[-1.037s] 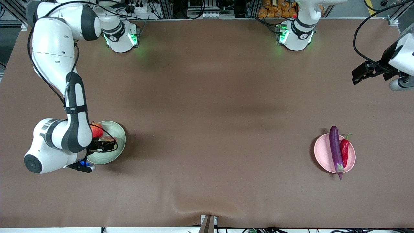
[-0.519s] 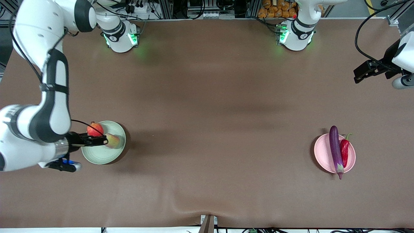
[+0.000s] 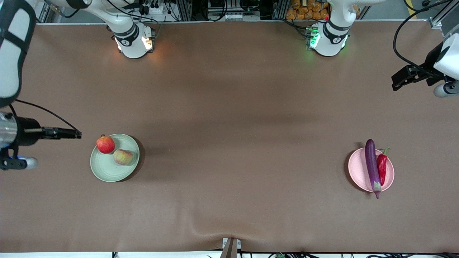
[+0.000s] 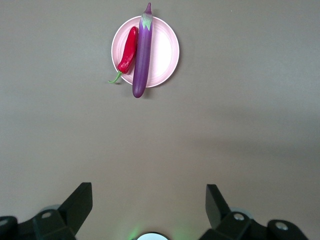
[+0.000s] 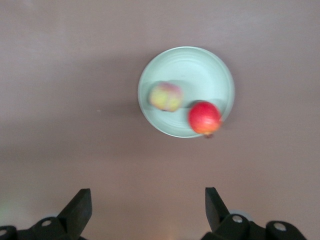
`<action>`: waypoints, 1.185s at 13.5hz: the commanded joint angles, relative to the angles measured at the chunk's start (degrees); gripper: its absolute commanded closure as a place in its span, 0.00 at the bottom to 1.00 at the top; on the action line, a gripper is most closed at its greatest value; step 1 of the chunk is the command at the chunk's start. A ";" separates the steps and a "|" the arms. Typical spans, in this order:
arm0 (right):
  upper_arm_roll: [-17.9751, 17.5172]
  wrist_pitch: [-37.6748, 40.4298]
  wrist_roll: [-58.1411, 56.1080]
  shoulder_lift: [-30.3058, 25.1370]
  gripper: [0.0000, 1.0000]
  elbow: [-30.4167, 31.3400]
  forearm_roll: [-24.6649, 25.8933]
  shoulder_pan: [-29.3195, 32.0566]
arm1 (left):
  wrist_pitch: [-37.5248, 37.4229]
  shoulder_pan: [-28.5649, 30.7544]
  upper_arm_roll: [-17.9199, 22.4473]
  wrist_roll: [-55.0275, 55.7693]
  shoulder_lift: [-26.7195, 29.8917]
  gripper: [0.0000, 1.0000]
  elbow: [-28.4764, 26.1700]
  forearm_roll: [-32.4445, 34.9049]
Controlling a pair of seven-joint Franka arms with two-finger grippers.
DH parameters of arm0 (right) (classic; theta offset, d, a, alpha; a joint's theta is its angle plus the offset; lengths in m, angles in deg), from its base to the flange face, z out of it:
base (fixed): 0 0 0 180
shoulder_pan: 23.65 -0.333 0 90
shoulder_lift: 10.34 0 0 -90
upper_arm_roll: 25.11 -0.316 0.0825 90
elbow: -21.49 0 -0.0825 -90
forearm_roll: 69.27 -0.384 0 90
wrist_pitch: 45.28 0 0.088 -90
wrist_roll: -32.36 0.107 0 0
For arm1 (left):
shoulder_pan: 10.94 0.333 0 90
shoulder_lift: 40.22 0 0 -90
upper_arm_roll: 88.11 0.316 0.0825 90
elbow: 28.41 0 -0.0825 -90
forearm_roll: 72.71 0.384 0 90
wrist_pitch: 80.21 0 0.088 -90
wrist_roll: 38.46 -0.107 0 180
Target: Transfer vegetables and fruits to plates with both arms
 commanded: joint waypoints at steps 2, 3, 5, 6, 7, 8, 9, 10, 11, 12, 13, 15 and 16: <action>-0.43 0.40 -0.54 -3.69 0.00 0.90 4.54 -1.44 | -0.67 0.04 -0.03 -0.55 2.28 0.00 -1.47 -1.17; -0.43 0.40 -0.54 -4.83 0.00 0.90 4.54 -1.44 | -0.76 0.04 -0.03 -0.55 2.28 0.00 -1.38 -1.17; -0.26 0.40 -0.45 -5.98 0.00 0.99 4.62 -1.61 | -0.76 -0.05 -0.12 -0.64 2.19 0.00 -1.29 -1.17; -0.25 0.40 -0.45 -6.07 0.00 0.99 4.71 -1.61 | -0.67 -0.23 -0.12 -0.56 2.19 0.00 -1.29 -1.17; -0.17 0.40 -0.36 -6.59 0.00 0.99 4.80 -1.61 | -0.76 -0.31 -0.12 -0.64 2.28 0.00 -1.29 -1.17; -0.17 0.40 -0.36 -6.77 0.00 0.99 4.80 -1.53 | -1.19 -0.31 -0.12 -0.64 2.28 0.00 -1.29 -1.17; -0.25 0.66 -0.54 -7.38 0.00 0.99 4.45 -1.18 | -1.55 -0.31 -0.20 -0.64 2.28 0.00 -1.29 -1.17; -0.25 0.75 -0.63 -8.17 0.00 1.08 4.10 -0.91 | -1.72 -0.31 -0.29 -0.64 2.28 0.00 -1.29 -1.26; -0.25 1.01 -0.45 -9.05 0.00 1.34 4.18 -1.00 | -1.90 -0.40 -0.29 -0.56 2.28 0.00 -1.29 -1.17; -0.25 1.45 -0.19 -10.71 0.00 1.86 4.36 -1.00 | -1.90 -0.40 -0.29 -0.55 2.37 0.00 -1.29 -1.26; -0.69 2.32 -0.19 -11.86 0.00 3.09 4.27 -0.04 | -1.99 -0.40 -0.29 -0.55 2.63 0.00 -1.29 -1.17; -3.49 2.33 0.25 -14.58 0.00 5.02 4.97 1.98 | -2.34 -0.40 -0.38 -0.64 2.72 0.00 -1.03 -1.17; -4.38 1.81 0.25 -16.60 0.00 6.86 5.41 3.47 | -2.34 -0.49 -0.38 -0.56 2.63 0.00 -0.94 -1.17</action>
